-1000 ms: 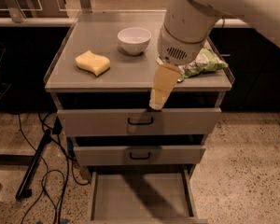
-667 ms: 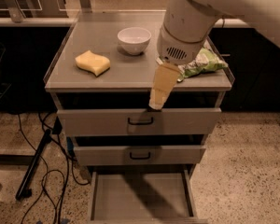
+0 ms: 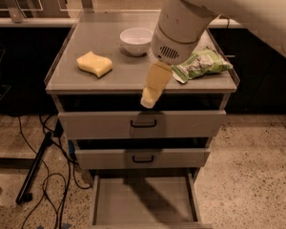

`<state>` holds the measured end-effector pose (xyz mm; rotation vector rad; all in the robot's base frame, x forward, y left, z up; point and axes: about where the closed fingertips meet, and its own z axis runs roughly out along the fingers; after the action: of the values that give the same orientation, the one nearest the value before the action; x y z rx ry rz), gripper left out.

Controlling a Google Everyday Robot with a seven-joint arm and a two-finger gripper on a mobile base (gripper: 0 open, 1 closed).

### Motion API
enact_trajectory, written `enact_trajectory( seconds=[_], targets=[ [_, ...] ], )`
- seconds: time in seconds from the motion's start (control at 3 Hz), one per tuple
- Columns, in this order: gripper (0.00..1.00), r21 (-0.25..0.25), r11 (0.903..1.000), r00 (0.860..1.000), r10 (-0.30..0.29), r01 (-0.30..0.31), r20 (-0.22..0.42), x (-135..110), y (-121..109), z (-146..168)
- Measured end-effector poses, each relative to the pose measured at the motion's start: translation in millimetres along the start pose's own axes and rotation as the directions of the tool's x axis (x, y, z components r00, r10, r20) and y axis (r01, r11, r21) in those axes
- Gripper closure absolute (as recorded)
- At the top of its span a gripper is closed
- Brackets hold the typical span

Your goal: Place sponge into bottom drawer

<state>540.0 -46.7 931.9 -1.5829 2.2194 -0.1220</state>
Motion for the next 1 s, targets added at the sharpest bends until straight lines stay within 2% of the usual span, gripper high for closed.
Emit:
enact_trajectory(
  seconds=[0.33, 0.67, 1.0],
  targets=[
    [0.00, -0.037, 0.9993, 1.000, 0.000, 0.001, 0.030, -26.1, -7.9, 17.7],
    [0.00, -0.037, 0.9993, 1.000, 0.000, 0.001, 0.030, -26.2, -7.9, 17.8],
    [0.00, -0.057, 0.9983, 0.998, -0.006, 0.010, 0.066, -41.0, -5.3, 25.8]
  ],
)
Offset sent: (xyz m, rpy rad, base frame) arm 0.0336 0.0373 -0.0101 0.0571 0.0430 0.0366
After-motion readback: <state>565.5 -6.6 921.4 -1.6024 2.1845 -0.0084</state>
